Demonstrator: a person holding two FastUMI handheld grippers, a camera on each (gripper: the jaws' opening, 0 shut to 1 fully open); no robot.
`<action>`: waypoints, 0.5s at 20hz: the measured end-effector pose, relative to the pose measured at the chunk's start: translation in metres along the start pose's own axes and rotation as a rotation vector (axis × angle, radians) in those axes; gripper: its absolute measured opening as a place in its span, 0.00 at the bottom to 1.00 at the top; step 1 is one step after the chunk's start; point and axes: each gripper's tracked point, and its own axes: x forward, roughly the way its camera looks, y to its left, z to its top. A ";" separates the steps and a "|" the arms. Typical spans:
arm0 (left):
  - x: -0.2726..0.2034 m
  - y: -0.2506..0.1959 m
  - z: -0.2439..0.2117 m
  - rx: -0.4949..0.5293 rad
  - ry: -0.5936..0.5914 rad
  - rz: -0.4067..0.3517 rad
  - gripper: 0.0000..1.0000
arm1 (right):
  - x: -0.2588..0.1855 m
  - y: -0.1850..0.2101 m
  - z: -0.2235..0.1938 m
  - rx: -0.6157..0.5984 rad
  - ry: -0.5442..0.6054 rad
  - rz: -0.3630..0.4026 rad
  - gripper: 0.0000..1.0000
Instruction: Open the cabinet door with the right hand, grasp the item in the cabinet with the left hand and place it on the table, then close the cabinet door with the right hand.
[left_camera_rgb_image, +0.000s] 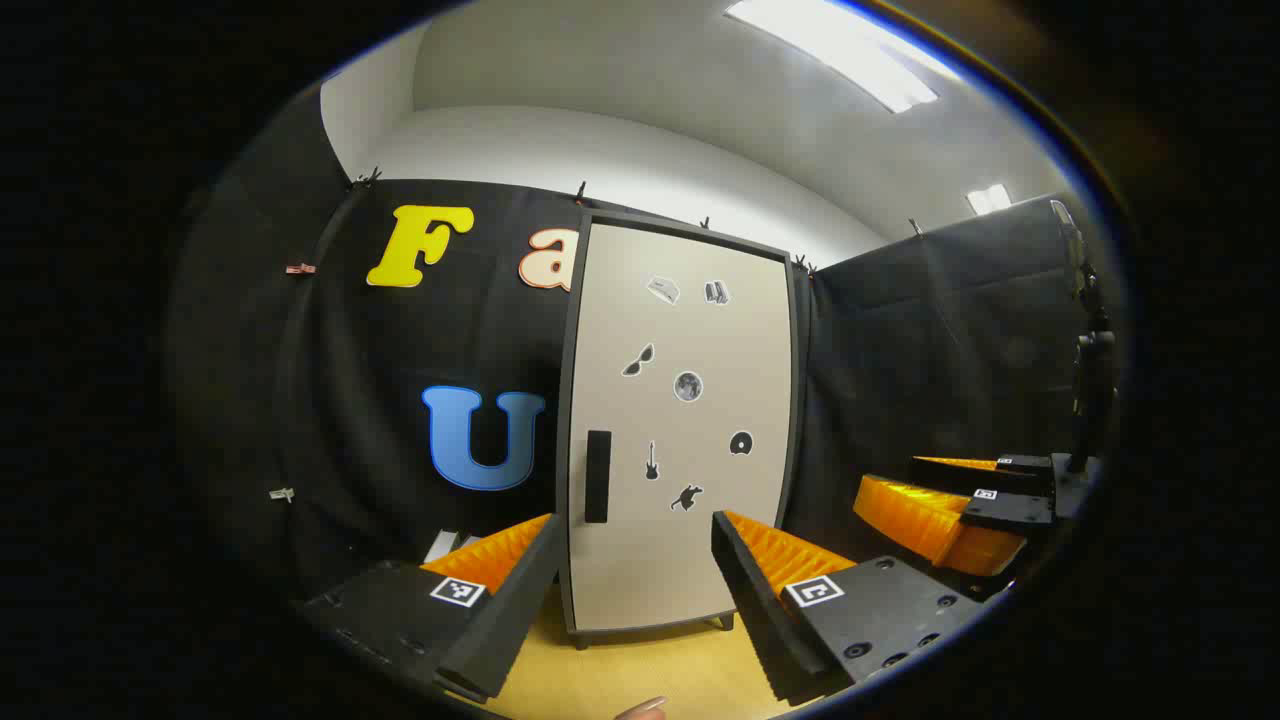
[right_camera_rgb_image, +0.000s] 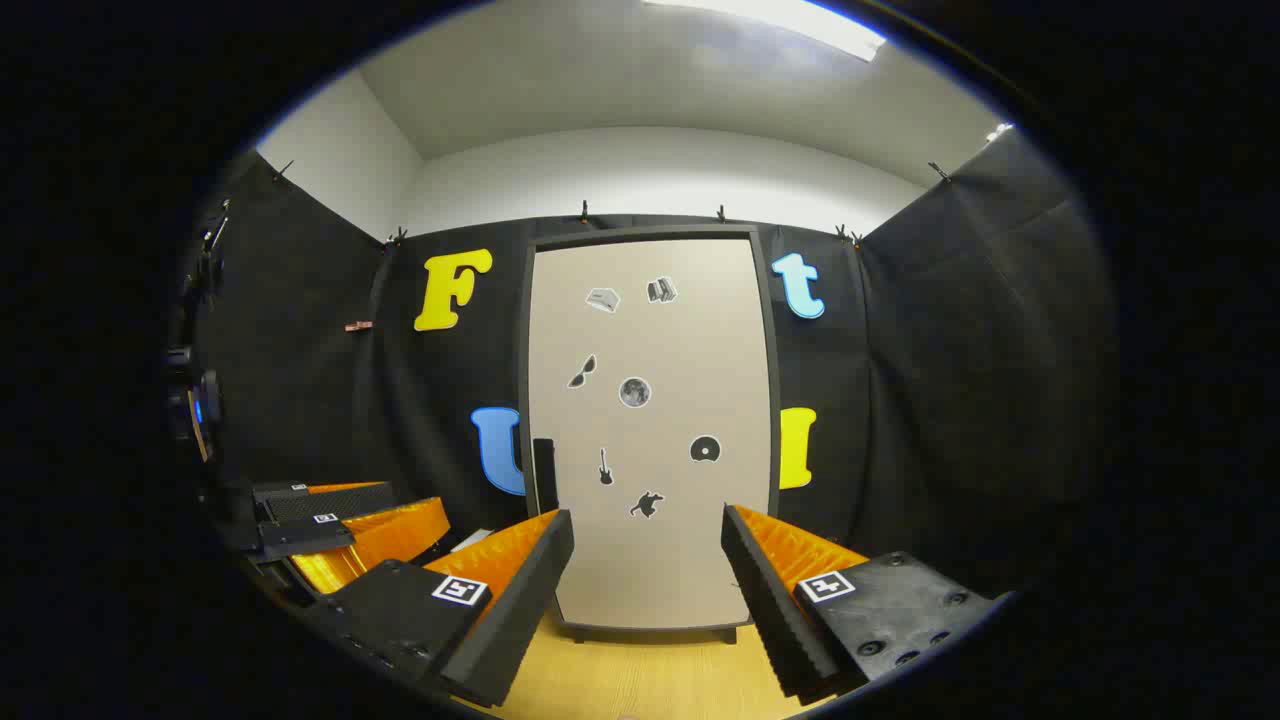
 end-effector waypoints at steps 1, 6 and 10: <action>-0.001 -0.001 0.001 -0.003 -0.003 -0.001 0.93 | -0.001 0.000 0.001 -0.001 -0.003 -0.002 0.96; -0.004 0.001 0.003 0.000 -0.013 -0.002 0.93 | -0.004 0.004 0.001 0.010 0.002 0.008 0.97; -0.005 0.004 0.002 -0.011 -0.010 -0.006 0.93 | -0.006 0.007 0.003 -0.003 -0.008 0.009 0.96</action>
